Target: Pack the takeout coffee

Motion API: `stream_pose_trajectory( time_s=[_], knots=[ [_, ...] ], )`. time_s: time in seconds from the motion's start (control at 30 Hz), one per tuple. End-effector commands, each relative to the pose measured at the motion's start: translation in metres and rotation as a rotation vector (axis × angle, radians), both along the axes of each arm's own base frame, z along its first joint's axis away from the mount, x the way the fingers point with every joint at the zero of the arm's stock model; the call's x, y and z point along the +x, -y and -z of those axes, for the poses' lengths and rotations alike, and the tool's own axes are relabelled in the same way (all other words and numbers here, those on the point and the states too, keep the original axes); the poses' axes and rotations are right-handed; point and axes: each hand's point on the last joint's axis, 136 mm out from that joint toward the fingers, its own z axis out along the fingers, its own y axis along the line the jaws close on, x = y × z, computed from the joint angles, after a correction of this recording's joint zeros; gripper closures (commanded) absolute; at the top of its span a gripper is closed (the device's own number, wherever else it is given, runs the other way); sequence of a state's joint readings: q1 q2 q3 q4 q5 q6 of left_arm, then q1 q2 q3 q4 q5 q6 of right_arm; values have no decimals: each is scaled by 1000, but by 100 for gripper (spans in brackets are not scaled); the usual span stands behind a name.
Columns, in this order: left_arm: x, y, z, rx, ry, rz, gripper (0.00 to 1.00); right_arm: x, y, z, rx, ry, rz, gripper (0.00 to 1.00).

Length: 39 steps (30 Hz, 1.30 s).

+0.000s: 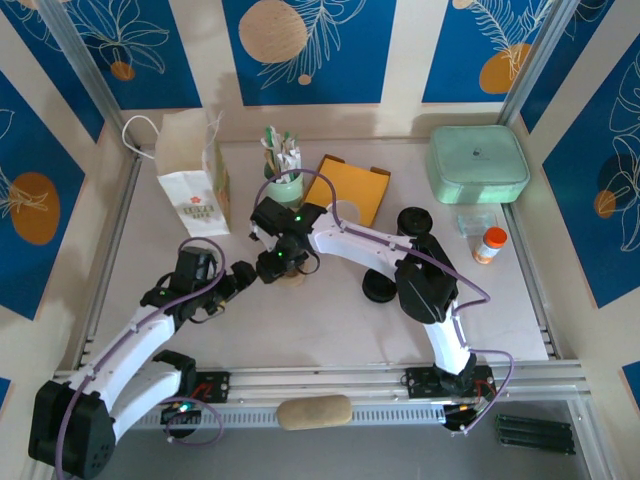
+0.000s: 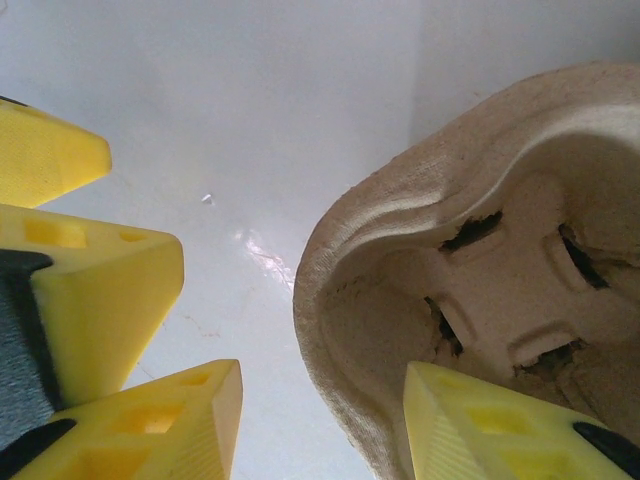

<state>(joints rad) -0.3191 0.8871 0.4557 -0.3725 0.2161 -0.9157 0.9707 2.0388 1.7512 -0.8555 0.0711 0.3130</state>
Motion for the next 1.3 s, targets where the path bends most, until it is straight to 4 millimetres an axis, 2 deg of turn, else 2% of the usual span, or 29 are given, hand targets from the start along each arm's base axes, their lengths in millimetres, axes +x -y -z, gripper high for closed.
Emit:
stream_pose_trajectory(
  time_s=[0.0,0.43,0.6,0.97,1.27],
  knots=[
    [22,15,-38,-93,142,15,1,-18,16,31,-90,-79,-29,55],
    [23,17,-41,-98,148,20,1,-17,20,27,-79,-76,-21,65],
    [24,19,-43,-106,150,28,1,-16,20,17,-63,-61,-25,67],
    [25,25,-53,-131,164,52,1,-16,18,-5,-24,-25,-47,79],
    [26,28,-58,-147,173,63,1,-15,11,-20,40,4,-87,80]
  ],
)
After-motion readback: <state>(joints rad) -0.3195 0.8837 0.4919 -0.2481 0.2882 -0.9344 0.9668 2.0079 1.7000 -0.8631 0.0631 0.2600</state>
